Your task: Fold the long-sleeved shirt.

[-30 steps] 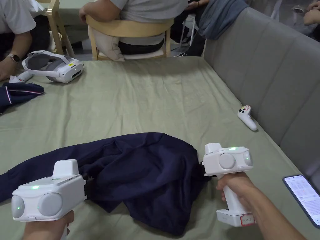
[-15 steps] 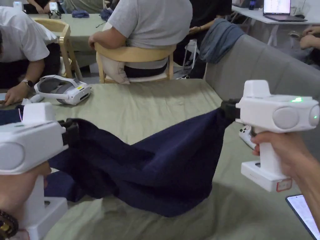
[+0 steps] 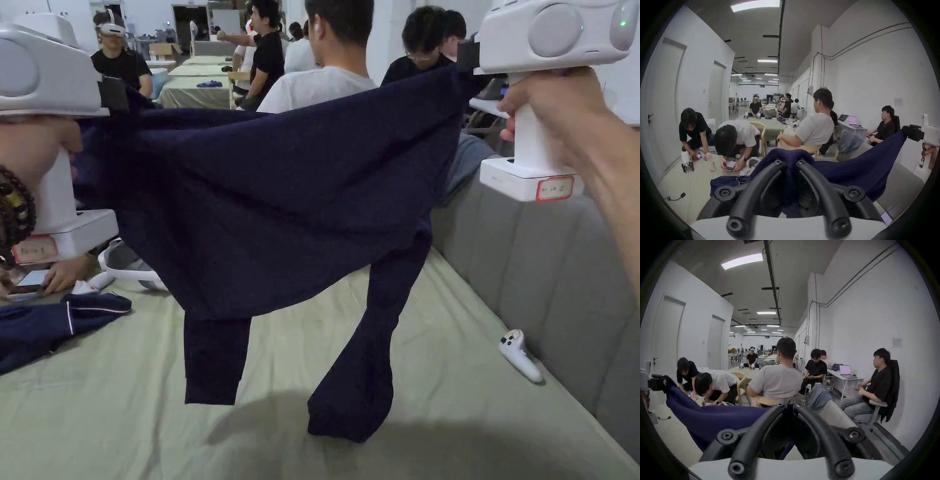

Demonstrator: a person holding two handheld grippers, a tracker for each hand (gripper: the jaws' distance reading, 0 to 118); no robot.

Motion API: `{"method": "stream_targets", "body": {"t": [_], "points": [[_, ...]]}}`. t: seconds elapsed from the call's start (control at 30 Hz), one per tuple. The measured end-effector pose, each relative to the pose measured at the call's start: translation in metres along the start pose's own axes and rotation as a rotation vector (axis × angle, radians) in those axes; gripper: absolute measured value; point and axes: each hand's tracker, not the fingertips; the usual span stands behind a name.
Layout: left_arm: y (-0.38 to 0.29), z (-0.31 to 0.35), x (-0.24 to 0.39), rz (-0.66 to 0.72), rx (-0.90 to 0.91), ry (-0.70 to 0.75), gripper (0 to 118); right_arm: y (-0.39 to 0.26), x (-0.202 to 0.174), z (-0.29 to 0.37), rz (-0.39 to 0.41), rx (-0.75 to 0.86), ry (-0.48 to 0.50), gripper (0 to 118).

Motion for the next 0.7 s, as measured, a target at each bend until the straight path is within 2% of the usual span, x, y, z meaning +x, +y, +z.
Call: {"method": "stream_targets", "body": {"t": [0.17, 0.33, 0.47, 0.57, 0.7], "points": [[-0.044, -0.018, 0.009, 0.002, -0.064, 0.016, 12, -0.055, -0.006, -0.02, -0.052, -0.084, -0.004, 3], [-0.139, -0.068, -0.005, -0.004, -0.219, 0.014, 12, -0.165, -0.015, -0.058, -0.068, -0.279, 0.021, 3], [-0.223, -0.079, -0.004, 0.051, -0.343, 0.013, 12, -0.259, -0.029, -0.066, -0.143, -0.41, 0.033, 3], [-0.255, -0.089, -0.017, 0.106, -0.407, 0.017, 12, -0.291, -0.038, -0.06, -0.131, -0.449, 0.031, 3], [-0.268, -0.052, -0.019, 0.073, -0.372, 0.024, 12, -0.301, -0.036, -0.019, -0.163, -0.426, 0.06, 3]]}}
